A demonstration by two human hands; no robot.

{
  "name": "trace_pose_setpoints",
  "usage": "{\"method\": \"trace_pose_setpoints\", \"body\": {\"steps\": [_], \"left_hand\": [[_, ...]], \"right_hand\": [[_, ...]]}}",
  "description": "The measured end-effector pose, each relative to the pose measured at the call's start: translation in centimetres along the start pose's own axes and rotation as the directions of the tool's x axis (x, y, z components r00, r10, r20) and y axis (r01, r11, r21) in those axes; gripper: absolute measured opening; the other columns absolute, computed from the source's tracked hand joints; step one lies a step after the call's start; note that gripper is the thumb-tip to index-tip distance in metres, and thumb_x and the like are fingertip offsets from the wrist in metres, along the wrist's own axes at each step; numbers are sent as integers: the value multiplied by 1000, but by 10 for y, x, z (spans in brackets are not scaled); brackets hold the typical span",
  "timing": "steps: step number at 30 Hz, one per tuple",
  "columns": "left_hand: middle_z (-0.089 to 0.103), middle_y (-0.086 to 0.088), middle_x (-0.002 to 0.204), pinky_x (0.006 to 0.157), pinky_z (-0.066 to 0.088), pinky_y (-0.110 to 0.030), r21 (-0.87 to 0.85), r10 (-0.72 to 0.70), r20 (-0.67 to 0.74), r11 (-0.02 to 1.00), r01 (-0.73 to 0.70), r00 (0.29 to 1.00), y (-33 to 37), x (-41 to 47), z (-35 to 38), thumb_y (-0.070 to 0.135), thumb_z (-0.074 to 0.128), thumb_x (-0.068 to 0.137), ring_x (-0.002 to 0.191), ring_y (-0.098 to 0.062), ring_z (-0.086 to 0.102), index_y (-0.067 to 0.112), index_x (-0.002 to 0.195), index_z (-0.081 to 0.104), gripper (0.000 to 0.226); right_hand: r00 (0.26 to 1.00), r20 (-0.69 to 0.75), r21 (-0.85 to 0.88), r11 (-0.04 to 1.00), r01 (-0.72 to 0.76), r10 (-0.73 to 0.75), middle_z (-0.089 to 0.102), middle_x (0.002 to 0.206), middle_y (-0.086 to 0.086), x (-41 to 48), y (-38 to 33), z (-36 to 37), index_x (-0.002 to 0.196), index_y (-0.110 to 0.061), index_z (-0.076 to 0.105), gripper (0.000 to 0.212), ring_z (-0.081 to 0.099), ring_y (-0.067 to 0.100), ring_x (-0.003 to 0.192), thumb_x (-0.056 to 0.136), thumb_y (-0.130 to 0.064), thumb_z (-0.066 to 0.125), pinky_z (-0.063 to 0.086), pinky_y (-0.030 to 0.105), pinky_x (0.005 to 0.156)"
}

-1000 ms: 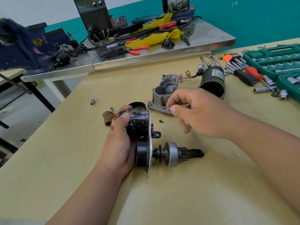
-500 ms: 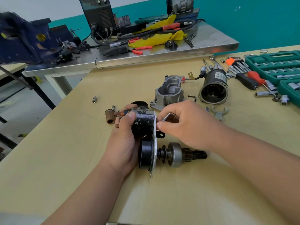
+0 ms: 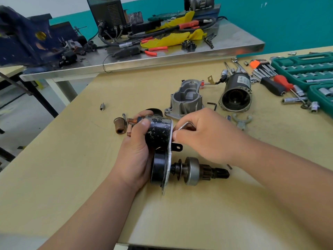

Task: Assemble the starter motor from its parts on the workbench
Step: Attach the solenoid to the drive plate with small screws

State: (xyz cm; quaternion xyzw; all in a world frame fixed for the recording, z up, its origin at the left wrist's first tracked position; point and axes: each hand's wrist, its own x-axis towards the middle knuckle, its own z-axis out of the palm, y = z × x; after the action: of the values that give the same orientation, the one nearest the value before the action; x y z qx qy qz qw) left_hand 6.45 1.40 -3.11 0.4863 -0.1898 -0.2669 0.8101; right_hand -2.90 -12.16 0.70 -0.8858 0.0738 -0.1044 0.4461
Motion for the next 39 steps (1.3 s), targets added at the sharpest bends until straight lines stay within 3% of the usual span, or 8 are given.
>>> {"method": "trace_pose_setpoints", "body": {"steps": [6,8,11,14,18,23,27,39], "left_hand": [[70,-7,85,55,55,-36,-6,-4,11,1000,4,1000,-1,1,0,34,53,79,69,-25,68,31,83,70,17],[68,-9,81,51,54,-36,-16,-19,9,1000,19,1000,-1,0,0,34,53,77,62,-27,67,32,79,70,17],[67,-11,84,50,54,-36,-38,-34,9,999,34,999,0,-1,0,34,53,77,62,-27,66,32,81,69,17],[66,-11,85,50,54,-37,-37,-38,10,999,39,999,0,-1,-1,35,52,76,64,-26,66,32,80,70,18],[67,-11,86,52,54,-37,-34,-45,1,998,45,999,-1,1,-2,35,51,77,65,-27,67,33,81,70,19],[67,-12,88,51,54,-34,-20,-38,-21,999,37,999,-1,0,-2,34,51,81,64,-26,66,31,88,65,16],[66,-12,82,48,53,-34,-10,-39,-9,999,39,999,1,-3,-2,32,57,80,60,-27,66,29,93,61,15],[68,-9,81,48,54,-38,16,-66,3,998,66,998,2,0,-5,39,52,77,60,-34,69,34,90,65,19]], "right_hand": [[980,120,78,983,-166,156,53,52,-10,3,5,-12,70,-25,66,31,42,7,43,87,-48,57,37,28,48],[985,-55,45,986,-163,165,58,55,-16,4,7,-26,74,-32,68,36,45,1,43,90,-55,46,41,25,49],[947,-260,56,982,-180,188,47,49,-8,4,12,-51,74,-29,69,56,41,5,40,97,-59,29,36,29,48],[960,-172,274,947,-169,221,53,51,0,-10,18,-57,76,-20,71,51,44,15,41,100,-46,35,39,27,40],[980,15,578,798,-171,199,71,72,13,-35,25,-47,78,-9,72,30,66,21,57,97,-11,50,52,24,48],[957,-82,516,833,-199,280,72,70,10,-37,35,-33,85,-8,70,22,69,20,60,97,-6,51,53,22,51],[936,-150,591,788,-174,319,72,71,9,-35,36,-27,89,-5,68,20,71,18,63,97,-7,50,53,20,51],[930,-149,667,728,-157,336,72,72,10,-35,37,-22,91,-5,68,19,70,18,63,97,-7,50,52,20,51]]}}
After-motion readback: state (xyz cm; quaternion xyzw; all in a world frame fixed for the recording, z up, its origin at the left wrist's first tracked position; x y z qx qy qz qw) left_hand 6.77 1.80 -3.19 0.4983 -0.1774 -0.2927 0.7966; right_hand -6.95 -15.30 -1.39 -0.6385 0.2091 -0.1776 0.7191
